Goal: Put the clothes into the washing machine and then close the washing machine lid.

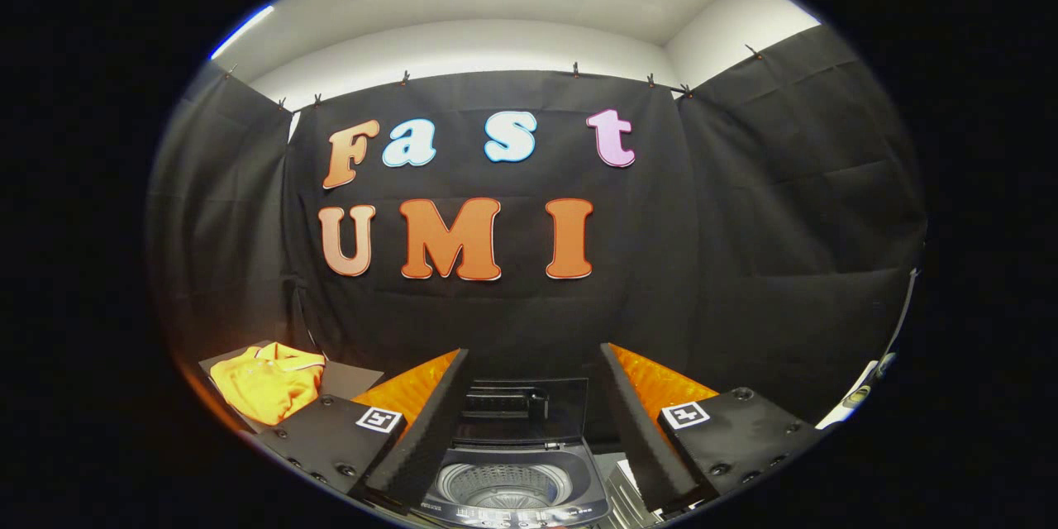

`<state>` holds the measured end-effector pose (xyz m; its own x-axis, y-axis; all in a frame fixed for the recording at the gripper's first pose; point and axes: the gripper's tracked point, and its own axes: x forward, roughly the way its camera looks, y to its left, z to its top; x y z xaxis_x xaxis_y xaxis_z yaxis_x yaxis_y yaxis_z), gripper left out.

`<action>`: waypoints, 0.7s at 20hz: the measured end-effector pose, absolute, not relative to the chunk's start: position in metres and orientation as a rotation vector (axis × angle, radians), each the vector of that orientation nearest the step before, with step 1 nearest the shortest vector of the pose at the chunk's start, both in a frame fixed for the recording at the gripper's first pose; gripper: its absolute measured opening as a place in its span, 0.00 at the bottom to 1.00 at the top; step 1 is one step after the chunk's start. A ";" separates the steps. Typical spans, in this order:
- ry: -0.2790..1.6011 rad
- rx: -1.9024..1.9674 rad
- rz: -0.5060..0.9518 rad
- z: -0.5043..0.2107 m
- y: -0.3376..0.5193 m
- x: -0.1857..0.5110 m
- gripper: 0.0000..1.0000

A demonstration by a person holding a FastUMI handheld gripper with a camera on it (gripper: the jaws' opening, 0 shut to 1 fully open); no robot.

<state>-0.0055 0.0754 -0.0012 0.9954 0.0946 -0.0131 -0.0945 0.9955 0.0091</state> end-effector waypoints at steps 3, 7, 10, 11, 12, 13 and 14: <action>0.021 0.005 0.111 -0.002 0.091 -0.005 0.98; 0.015 -0.005 0.154 0.005 0.125 -0.003 0.98; -0.001 -0.024 0.202 0.013 0.163 -0.002 0.98; -0.008 -0.028 0.219 0.015 0.177 -0.002 0.98; -0.012 -0.027 0.240 0.017 0.192 -0.001 0.98; -0.014 -0.024 0.263 0.018 0.208 -0.001 0.98; -0.016 -0.020 0.283 0.018 0.223 -0.002 0.98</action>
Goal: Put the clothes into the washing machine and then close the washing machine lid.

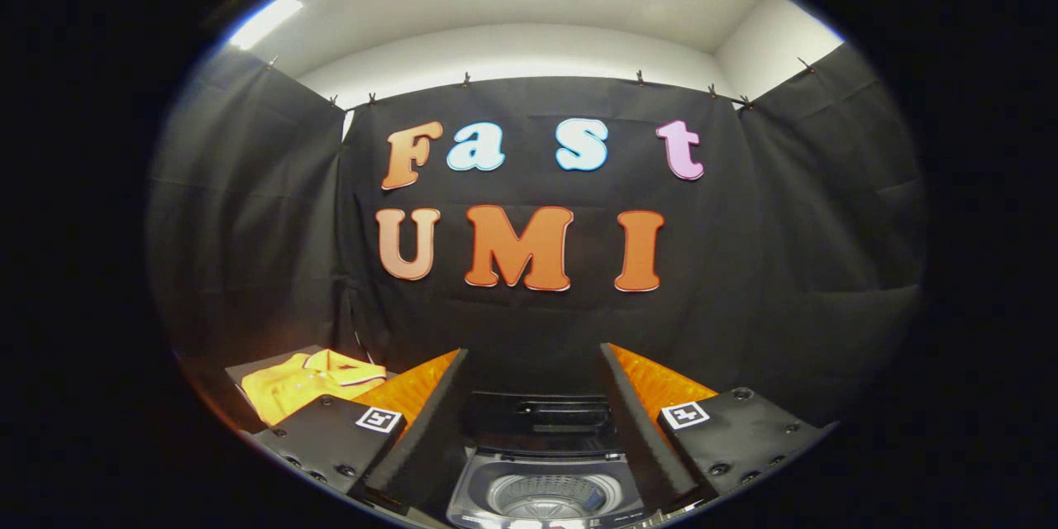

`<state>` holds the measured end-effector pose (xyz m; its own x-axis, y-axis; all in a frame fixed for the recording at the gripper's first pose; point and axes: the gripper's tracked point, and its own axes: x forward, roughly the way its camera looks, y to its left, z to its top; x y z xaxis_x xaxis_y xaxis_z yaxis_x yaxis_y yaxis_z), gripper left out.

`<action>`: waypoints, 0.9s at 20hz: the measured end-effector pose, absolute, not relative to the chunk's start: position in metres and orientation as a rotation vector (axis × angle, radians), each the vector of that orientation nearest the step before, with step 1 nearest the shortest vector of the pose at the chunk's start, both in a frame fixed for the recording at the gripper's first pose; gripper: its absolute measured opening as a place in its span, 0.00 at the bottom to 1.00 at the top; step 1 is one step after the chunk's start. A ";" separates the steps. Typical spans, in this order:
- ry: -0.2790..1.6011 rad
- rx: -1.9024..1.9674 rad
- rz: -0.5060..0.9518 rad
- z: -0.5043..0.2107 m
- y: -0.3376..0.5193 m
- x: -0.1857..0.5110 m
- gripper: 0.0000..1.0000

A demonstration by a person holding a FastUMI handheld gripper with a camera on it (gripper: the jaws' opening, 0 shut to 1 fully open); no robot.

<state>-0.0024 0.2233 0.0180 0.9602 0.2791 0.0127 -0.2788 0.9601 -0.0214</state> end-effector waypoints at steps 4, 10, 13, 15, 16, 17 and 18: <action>-0.007 0.008 0.352 0.018 0.280 -0.007 0.98; 0.003 0.075 0.465 0.022 0.366 -0.008 0.98; 0.029 0.095 0.528 0.014 0.416 -0.006 0.99; 0.061 0.103 0.571 0.004 0.451 -0.005 0.99; 0.074 0.103 0.586 -0.002 0.465 -0.005 0.99; 0.084 0.099 0.596 -0.006 0.478 -0.004 0.99; 0.093 0.094 0.601 -0.011 0.489 -0.002 0.99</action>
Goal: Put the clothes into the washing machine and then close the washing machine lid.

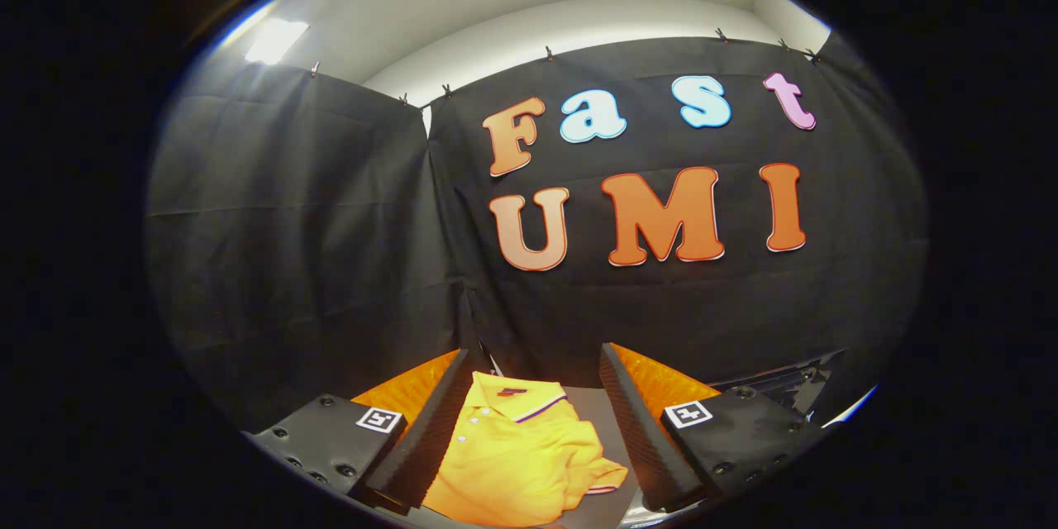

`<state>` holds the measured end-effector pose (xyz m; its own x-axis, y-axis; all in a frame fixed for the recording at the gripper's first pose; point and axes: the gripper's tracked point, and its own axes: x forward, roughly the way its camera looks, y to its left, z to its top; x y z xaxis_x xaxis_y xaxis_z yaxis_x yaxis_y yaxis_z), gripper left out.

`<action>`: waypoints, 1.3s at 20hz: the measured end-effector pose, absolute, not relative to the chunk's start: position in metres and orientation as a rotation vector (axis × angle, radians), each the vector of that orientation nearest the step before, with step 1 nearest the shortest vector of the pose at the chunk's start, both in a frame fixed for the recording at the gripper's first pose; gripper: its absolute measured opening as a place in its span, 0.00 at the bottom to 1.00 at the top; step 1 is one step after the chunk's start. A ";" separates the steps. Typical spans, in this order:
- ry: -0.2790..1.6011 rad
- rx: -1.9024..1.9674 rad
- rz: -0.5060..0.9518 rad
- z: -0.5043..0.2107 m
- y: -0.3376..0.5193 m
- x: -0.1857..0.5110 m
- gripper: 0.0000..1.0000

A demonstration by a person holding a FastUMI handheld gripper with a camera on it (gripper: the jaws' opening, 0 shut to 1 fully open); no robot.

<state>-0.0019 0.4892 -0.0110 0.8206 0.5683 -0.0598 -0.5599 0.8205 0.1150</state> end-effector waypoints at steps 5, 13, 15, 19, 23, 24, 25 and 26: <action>0.189 0.068 0.600 -0.046 0.537 0.014 0.99; 0.444 -0.015 0.620 -0.138 0.595 0.006 1.00; 0.496 -0.016 0.620 -0.155 0.600 0.004 1.00; 0.559 -0.062 0.609 -0.178 0.607 0.005 1.00; 0.553 -0.114 0.598 -0.186 0.607 0.003 0.99; 0.552 -0.137 0.598 -0.189 0.606 0.003 0.99; 0.548 -0.161 0.606 -0.191 0.605 0.002 0.99; 0.535 -0.172 0.618 -0.191 0.607 0.002 0.99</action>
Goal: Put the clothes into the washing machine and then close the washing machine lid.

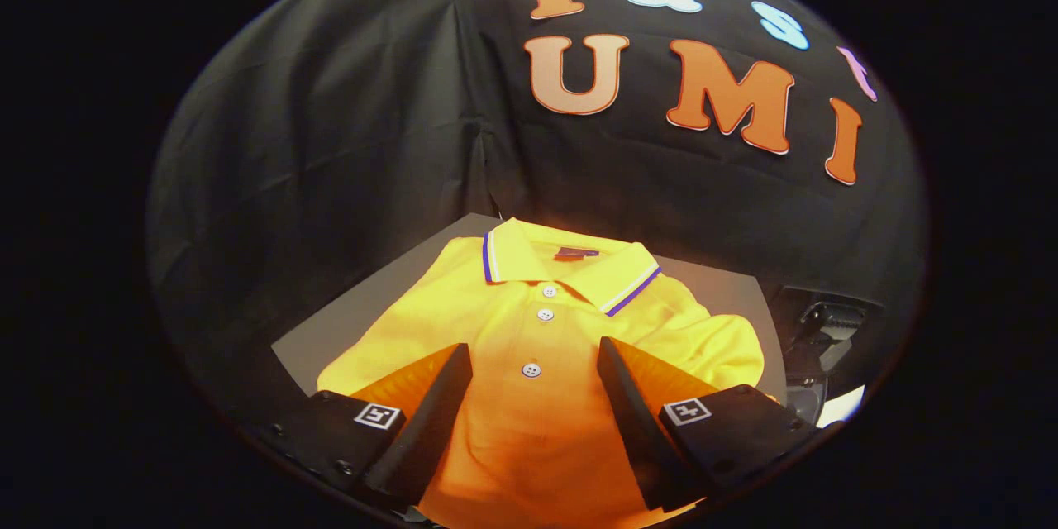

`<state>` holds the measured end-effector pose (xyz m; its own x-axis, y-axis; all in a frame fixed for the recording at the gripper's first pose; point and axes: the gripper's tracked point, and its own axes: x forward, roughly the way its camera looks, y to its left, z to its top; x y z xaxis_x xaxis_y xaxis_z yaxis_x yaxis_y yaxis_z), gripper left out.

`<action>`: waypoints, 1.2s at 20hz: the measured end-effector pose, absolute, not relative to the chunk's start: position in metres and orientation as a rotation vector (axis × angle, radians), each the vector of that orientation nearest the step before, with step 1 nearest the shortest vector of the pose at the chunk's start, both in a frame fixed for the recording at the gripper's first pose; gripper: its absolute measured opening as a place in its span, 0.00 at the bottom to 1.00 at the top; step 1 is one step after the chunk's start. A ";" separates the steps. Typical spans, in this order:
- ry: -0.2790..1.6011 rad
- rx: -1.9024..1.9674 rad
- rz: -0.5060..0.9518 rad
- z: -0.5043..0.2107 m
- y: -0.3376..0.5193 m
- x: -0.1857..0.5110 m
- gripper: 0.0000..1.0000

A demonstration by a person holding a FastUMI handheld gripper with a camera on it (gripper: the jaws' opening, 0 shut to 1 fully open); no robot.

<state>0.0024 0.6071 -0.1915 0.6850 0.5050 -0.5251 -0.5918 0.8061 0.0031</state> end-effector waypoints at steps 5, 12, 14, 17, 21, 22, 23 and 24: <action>0.524 -0.193 0.642 -0.194 0.603 0.002 0.89; 0.475 -0.269 0.694 -0.197 0.584 0.005 0.31; 0.484 -0.185 0.695 -0.193 0.582 0.008 0.18; 0.423 -0.075 0.710 -0.184 0.581 0.008 0.18; 0.342 -0.013 0.707 -0.170 0.576 0.006 0.18; 0.324 -0.007 0.708 -0.165 0.574 0.005 0.18; 0.304 0.003 0.718 -0.158 0.573 0.004 0.18; 0.282 0.010 0.728 -0.148 0.574 0.004 0.18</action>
<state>0.0039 0.5737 -0.1480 0.7104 0.6575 -0.2510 -0.6549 0.7482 0.1062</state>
